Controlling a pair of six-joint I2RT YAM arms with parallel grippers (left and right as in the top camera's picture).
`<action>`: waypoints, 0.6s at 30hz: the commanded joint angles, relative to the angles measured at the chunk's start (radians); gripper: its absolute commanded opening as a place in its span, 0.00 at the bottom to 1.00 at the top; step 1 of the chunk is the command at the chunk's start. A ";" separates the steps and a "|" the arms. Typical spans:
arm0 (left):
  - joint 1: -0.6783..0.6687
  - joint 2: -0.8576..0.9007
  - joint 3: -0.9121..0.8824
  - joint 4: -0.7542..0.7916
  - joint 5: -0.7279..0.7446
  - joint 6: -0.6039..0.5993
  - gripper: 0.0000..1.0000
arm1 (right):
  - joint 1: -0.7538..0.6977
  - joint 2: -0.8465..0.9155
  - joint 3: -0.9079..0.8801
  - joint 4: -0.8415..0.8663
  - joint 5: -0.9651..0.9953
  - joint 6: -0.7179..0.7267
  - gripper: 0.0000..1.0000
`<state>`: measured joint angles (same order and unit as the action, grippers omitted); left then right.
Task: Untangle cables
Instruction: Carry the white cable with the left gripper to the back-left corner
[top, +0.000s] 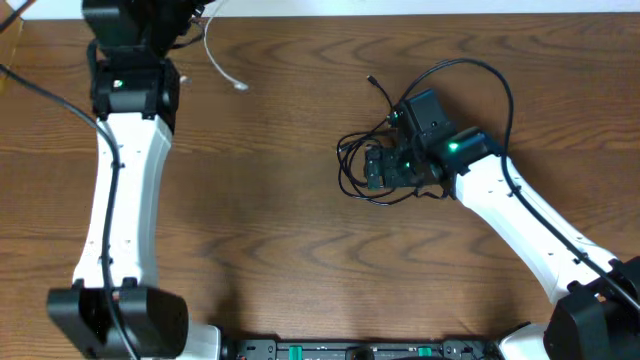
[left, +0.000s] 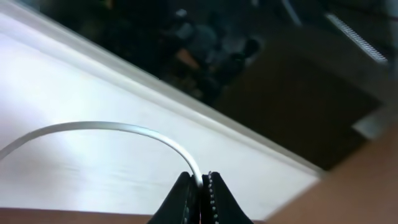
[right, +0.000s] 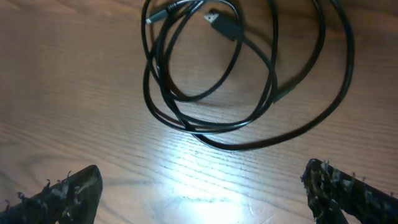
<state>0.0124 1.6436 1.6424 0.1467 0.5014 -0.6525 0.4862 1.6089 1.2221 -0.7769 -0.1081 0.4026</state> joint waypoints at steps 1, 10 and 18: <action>0.005 0.053 0.002 0.076 -0.099 0.141 0.08 | 0.001 -0.011 -0.040 0.030 -0.002 0.011 0.99; 0.084 0.230 0.009 0.298 -0.315 0.331 0.07 | 0.000 -0.011 -0.107 0.030 -0.002 0.012 0.99; 0.269 0.427 0.040 0.295 -0.315 0.339 0.08 | 0.000 -0.011 -0.127 0.053 -0.002 0.012 0.99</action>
<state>0.2085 2.0056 1.6501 0.4366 0.2104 -0.3462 0.4862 1.6089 1.1015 -0.7303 -0.1085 0.4026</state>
